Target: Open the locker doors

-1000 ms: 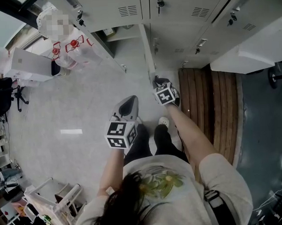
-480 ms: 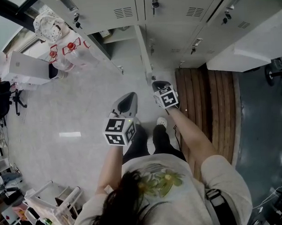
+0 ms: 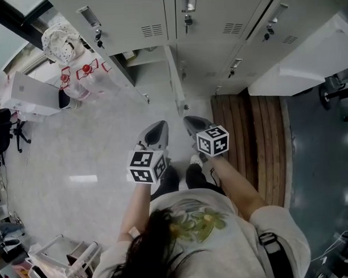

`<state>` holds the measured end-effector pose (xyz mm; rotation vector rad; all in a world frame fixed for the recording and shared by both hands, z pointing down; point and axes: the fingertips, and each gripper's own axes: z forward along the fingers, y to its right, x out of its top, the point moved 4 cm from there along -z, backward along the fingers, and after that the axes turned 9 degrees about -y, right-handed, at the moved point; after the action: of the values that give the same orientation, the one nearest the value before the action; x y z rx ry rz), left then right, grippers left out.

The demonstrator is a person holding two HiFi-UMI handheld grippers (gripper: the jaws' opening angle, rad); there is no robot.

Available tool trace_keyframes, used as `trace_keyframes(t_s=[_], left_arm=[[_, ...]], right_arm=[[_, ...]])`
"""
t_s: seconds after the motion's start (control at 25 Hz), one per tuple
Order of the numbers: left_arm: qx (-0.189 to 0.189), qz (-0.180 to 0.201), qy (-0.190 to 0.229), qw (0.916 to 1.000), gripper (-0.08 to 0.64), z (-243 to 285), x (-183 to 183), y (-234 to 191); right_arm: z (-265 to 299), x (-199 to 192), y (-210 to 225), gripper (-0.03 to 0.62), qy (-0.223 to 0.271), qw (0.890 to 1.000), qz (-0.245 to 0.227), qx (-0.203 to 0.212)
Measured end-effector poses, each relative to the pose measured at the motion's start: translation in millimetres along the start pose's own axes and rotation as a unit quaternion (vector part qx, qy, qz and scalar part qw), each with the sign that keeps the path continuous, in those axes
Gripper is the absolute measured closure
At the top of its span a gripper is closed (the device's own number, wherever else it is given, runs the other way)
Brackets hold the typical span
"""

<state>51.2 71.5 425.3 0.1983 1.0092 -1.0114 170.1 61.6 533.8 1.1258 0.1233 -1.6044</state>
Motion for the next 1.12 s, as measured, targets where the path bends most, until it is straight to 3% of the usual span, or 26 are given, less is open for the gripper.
trace_keyframes(t_s=[0.36, 0.76, 1.12], left_arm=[[-0.01, 0.0, 0.002, 1.0, 0.529, -5, 0, -4], [-0.037, 0.005, 0.001, 0.9993, 0.529, -11, 3, 10], [-0.035, 0.015, 0.022, 0.999, 0.531, -17, 17, 7]], right_arm=[[-42, 35, -51, 0.558, 0.083, 0.994, 0.069, 0.035], [-54, 47, -73, 0.558, 0.081, 0.996, 0.012, 0.023], [-57, 51, -77, 0.558, 0.078, 0.997, -0.003, 0.013]])
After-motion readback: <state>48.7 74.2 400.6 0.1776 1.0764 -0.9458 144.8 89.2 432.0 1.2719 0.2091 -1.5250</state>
